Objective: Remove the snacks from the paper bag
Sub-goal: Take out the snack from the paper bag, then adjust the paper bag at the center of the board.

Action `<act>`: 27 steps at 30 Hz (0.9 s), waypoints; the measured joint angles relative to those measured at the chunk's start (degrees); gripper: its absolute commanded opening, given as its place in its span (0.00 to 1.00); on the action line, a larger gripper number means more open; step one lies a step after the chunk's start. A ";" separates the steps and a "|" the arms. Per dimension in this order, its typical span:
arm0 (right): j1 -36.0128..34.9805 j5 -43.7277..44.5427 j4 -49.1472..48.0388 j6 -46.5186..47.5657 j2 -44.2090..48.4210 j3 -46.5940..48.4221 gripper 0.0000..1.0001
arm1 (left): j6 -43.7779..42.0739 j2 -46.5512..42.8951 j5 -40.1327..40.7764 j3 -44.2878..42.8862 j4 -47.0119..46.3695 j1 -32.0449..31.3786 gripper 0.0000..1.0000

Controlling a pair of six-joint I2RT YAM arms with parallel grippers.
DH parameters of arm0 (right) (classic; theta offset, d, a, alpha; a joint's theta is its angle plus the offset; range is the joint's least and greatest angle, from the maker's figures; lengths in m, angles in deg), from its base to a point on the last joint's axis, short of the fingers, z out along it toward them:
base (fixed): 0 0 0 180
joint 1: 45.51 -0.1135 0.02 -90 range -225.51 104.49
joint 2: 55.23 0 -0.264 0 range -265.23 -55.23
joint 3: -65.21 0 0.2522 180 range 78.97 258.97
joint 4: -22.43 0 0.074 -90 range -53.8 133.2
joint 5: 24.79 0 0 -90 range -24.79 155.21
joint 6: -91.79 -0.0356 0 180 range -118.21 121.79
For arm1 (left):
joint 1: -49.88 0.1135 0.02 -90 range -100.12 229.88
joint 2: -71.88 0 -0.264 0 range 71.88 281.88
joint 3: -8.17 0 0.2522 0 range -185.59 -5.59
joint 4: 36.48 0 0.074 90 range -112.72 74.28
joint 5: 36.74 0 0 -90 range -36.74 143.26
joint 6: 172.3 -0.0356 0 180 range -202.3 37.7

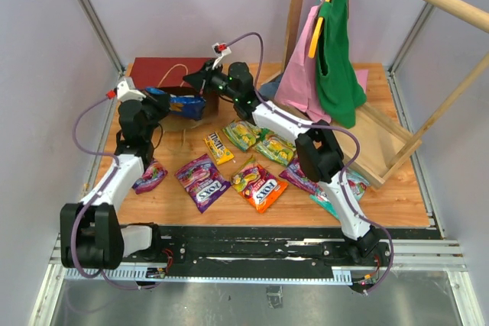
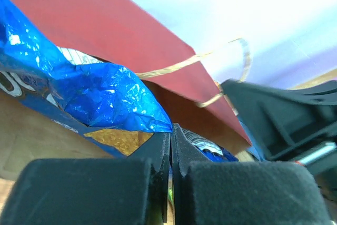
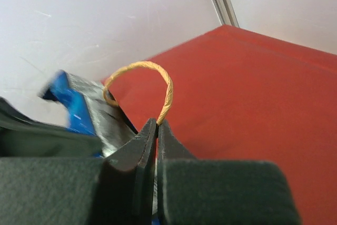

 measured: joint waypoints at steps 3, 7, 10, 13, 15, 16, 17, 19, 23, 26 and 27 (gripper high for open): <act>-0.31 1.38 0.46 2.54 0.28 -1.73 0.01 | -4.15 -3.48 -1.42 -5.05 6.97 0.00 0.00; -0.72 3.02 1.57 4.46 0.28 -2.62 0.01 | -7.52 -7.17 -5.18 -12.17 14.49 0.00 0.01; -0.74 3.91 1.97 5.44 0.28 -2.54 0.01 | -8.35 -11.15 -7.74 -14.10 18.36 0.00 0.01; -0.76 4.76 3.02 6.05 0.15 -1.95 0.01 | -8.70 -15.54 -9.86 -15.08 22.84 0.00 0.01; -0.74 5.46 4.17 6.54 -0.48 -0.15 0.01 | -8.76 -17.94 -11.52 -16.28 25.97 0.00 0.00; -0.74 5.77 4.42 6.69 -0.72 0.48 0.01 | -8.79 -18.62 -12.07 -16.87 27.04 0.00 0.01; -0.74 5.99 5.03 6.91 -0.94 1.31 0.01 | -8.79 -19.39 -12.90 -17.92 28.76 0.00 0.01; -0.74 6.38 5.68 7.32 -1.40 2.58 0.01 | -8.79 -20.72 -14.56 -20.44 31.93 0.00 0.00; -0.74 7.32 7.19 8.83 -2.27 5.35 0.01 | -8.81 -25.29 -16.39 -25.83 37.16 0.00 0.01; -0.74 7.80 8.50 10.16 -2.54 6.73 0.01 | -9.22 -28.89 -15.98 -30.49 40.37 0.00 0.01; -0.74 7.98 8.76 10.69 -2.54 6.93 0.01 | -9.35 -29.49 -15.54 -31.93 41.11 0.00 0.01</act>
